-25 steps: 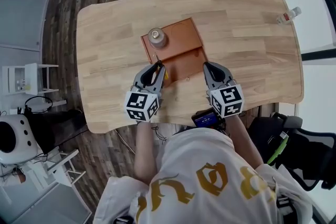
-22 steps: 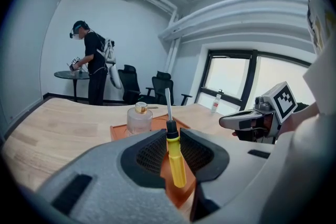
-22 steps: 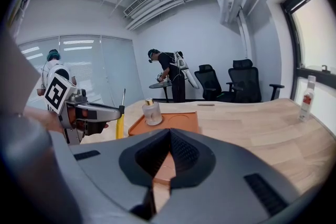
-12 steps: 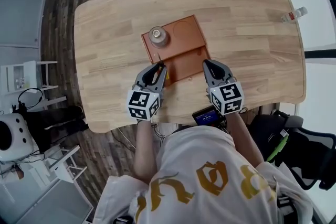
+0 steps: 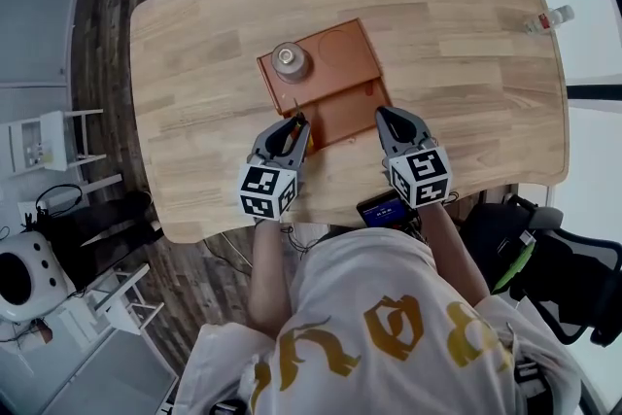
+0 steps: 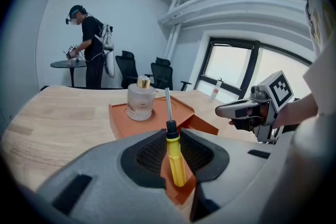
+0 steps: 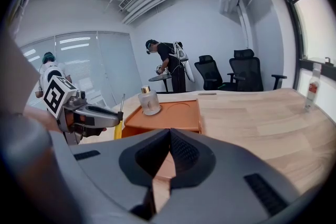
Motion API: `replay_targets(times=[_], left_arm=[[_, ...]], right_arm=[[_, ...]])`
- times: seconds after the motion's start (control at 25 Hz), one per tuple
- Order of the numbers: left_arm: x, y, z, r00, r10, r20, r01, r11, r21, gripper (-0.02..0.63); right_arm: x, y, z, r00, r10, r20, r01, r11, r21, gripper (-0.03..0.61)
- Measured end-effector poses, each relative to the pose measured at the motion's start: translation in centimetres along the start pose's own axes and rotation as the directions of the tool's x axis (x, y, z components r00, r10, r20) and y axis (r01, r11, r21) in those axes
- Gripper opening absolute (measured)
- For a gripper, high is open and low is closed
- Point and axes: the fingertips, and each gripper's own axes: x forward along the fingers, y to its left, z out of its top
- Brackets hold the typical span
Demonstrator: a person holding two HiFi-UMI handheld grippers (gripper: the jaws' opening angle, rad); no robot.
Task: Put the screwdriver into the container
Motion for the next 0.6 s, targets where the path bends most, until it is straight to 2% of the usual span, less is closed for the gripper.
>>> replay_targets(times=[0.28, 0.6], left_arm=[[1.0, -0.2, -1.7, 0.997, 0.000, -0.080, 0.006, 0.997, 0.071, 0.080], [1.8, -0.4, -2.6, 0.990, -0.013, -0.141, 0.027, 0.994, 0.102, 0.081]], right_arm=[[0.3, -0.3, 0.0, 1.000, 0.004, -0.001, -0.004, 1.000, -0.001, 0.009], [0.5, -0.6, -0.2, 1.000, -0.004, -0.008, 0.004, 1.000, 0.012, 0.009]])
